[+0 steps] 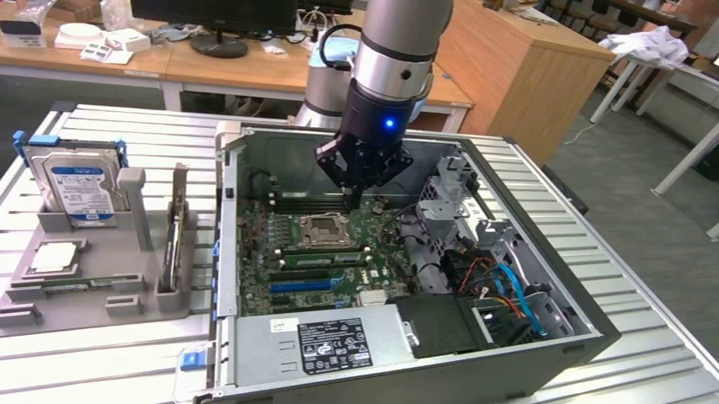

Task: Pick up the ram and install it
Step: 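Press down the ram until it locks into place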

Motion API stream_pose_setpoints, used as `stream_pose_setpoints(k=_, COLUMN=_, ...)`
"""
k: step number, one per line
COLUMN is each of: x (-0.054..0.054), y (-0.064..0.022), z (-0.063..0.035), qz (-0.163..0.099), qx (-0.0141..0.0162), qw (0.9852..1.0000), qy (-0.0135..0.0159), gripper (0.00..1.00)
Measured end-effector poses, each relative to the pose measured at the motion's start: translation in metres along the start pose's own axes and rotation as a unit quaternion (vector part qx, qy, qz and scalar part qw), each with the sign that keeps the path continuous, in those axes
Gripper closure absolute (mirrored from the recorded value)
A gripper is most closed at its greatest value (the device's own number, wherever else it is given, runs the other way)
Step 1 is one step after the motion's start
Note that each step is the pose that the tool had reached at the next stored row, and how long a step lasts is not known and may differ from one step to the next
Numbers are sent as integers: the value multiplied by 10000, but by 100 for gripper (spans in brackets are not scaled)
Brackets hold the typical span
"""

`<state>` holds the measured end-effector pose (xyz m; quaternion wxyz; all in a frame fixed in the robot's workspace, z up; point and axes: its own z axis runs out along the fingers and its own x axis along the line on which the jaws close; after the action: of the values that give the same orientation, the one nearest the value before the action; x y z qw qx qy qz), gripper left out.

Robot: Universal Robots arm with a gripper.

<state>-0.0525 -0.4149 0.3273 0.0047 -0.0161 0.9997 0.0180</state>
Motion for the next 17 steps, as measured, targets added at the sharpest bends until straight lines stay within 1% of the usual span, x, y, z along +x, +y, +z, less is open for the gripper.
stream_pose_setpoints(k=5, x=6, y=1, z=-5, qz=0, qx=-6, qw=10000, qy=0, gripper=89)
stream_pose_setpoints(k=17, x=6, y=6, z=-36, qz=1, qx=-5, qw=10000, qy=0, gripper=89)
